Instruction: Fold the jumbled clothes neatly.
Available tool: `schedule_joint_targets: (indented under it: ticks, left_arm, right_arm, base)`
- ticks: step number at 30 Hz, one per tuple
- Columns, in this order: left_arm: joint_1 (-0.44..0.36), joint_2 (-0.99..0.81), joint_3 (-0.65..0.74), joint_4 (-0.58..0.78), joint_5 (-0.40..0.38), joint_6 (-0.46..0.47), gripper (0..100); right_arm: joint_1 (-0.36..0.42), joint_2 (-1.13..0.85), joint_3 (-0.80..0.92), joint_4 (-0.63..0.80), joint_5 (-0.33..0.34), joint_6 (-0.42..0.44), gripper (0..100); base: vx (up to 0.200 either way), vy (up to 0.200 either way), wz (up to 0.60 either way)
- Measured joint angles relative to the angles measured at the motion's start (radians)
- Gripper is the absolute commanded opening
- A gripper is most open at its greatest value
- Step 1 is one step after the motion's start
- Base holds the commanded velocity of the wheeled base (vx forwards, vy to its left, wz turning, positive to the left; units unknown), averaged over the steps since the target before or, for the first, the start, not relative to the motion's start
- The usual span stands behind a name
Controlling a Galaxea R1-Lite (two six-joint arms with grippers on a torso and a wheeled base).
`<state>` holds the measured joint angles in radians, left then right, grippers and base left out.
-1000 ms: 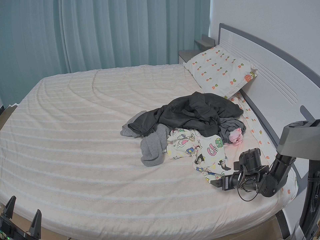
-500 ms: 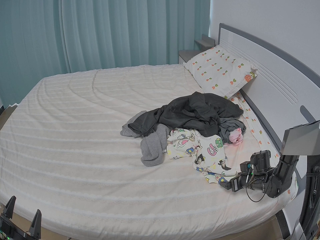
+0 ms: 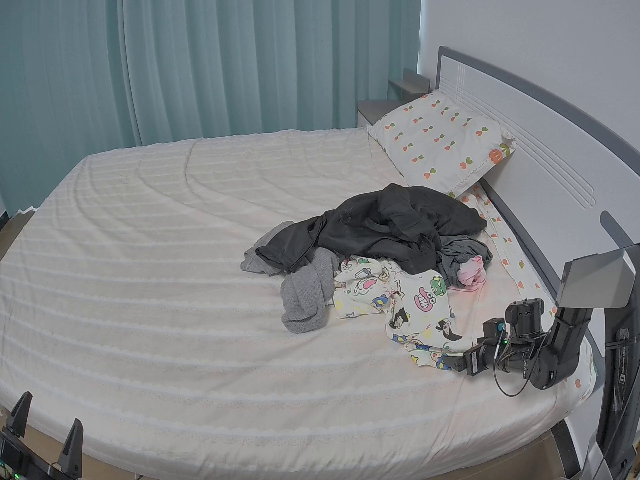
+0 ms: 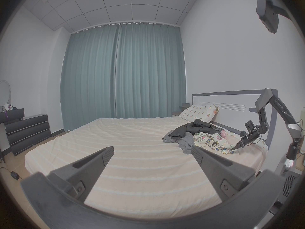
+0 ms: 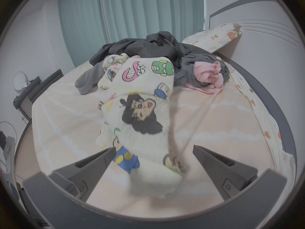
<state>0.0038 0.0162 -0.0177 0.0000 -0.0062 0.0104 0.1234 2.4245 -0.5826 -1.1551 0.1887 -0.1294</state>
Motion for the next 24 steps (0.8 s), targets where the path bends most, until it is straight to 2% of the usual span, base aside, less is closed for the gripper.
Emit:
schedule_joint_targets:
  ticks: [6, 7, 12, 19, 24]
  left_arm:
    - [0.0, 0.0, 0.0, 0.0, 0.0, 0.0, 100]
    - [0.0, 0.0, 0.0, 0.0, 0.0, 0.0, 100]
    - [0.0, 0.0, 0.0, 0.0, 0.0, 0.0, 100]
    - [0.0, 0.0, 0.0, 0.0, 0.0, 0.0, 100]
    - [0.0, 0.0, 0.0, 0.0, 0.0, 0.0, 100]
  right_arm:
    - [0.008, 0.031, -0.069, 0.017, 0.091, 0.002, 100]
    - [0.014, 0.035, -0.078, 0.031, 0.098, 0.002, 0]
    - [0.024, 0.049, -0.114, 0.096, 0.12, 0.004, 0]
    - [0.026, 0.037, -0.114, 0.073, 0.214, 0.046, 0]
    - [0.024, -0.017, -0.035, 0.031, 0.302, 0.103, 0]
  base:
    - [0.0, 0.0, 0.0]
    - [0.0, 0.0, 0.0]
    - [0.0, 0.0, 0.0]
    - [0.0, 0.0, 0.0]
    - [0.0, 0.0, 0.0]
